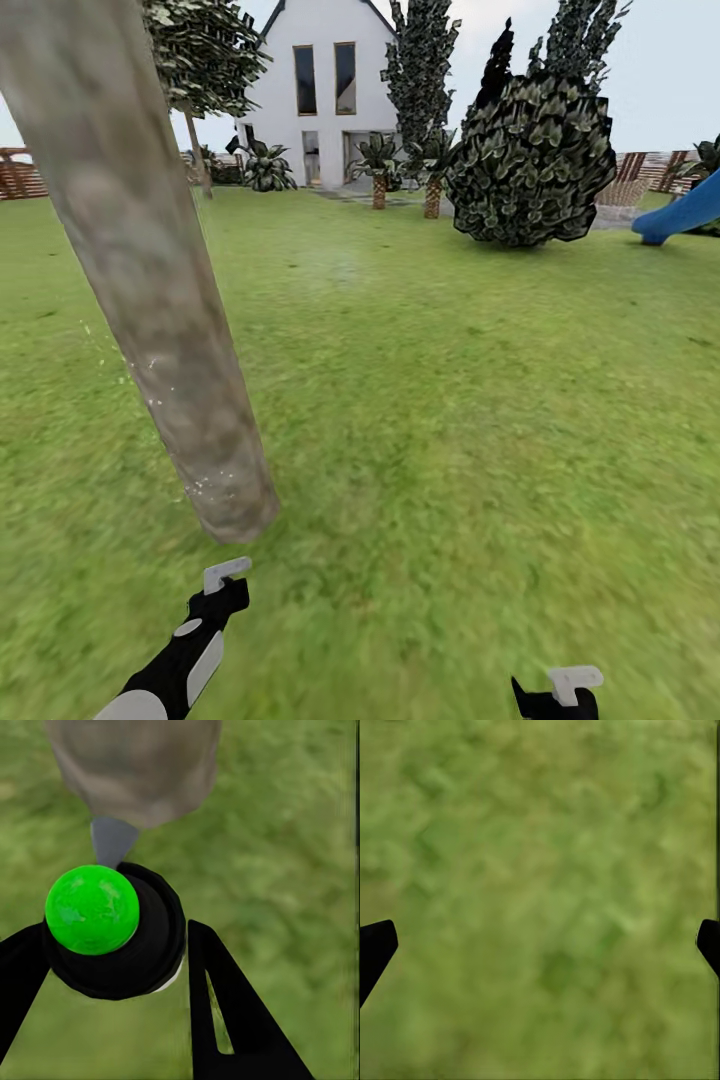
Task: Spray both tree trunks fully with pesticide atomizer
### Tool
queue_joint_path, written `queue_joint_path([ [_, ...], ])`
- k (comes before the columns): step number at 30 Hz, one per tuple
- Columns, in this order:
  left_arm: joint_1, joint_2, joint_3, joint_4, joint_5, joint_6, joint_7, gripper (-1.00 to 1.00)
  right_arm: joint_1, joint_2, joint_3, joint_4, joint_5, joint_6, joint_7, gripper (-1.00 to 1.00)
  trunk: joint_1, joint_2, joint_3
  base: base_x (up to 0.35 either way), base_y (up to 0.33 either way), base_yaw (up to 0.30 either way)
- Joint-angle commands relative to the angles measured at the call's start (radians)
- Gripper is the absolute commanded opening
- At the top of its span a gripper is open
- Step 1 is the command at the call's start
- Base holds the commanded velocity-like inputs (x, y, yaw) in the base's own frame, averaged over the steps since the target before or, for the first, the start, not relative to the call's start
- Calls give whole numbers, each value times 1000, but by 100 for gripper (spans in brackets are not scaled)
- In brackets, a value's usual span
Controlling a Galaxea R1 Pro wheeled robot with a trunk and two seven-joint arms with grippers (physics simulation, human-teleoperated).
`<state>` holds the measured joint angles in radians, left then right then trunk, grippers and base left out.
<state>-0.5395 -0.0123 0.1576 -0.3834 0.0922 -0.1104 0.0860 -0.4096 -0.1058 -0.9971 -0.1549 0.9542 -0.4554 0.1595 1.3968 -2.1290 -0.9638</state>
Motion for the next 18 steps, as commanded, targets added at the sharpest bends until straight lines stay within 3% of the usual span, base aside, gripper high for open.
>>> queue_joint_path([
  [1, 0, 0, 0, 0, 0, 0, 0, -100, 0, 0, 0, 0, 0, 1, 0, 100, 0, 0, 0, 220, -204, 11],
  [6, 0, 0, -1, 0, 0, -2, 0, -100, 0, 0, 0, 0, 0, 0, 0, 100, 0, 0, 0, 82, -238, 37],
  [13, 0, 0, -2, -12, -2, -3, 0, -100, 0, -1, -1, 0, -2, 1, -2, 100, 0, 0, 0, -193, -219, 266],
  [18, 0, 2, -12, -20, -15, -3, -3, -100, 0, -2, -2, 0, -2, 1, -3, 100, 0, 0, 0, 18, -267, 277],
])
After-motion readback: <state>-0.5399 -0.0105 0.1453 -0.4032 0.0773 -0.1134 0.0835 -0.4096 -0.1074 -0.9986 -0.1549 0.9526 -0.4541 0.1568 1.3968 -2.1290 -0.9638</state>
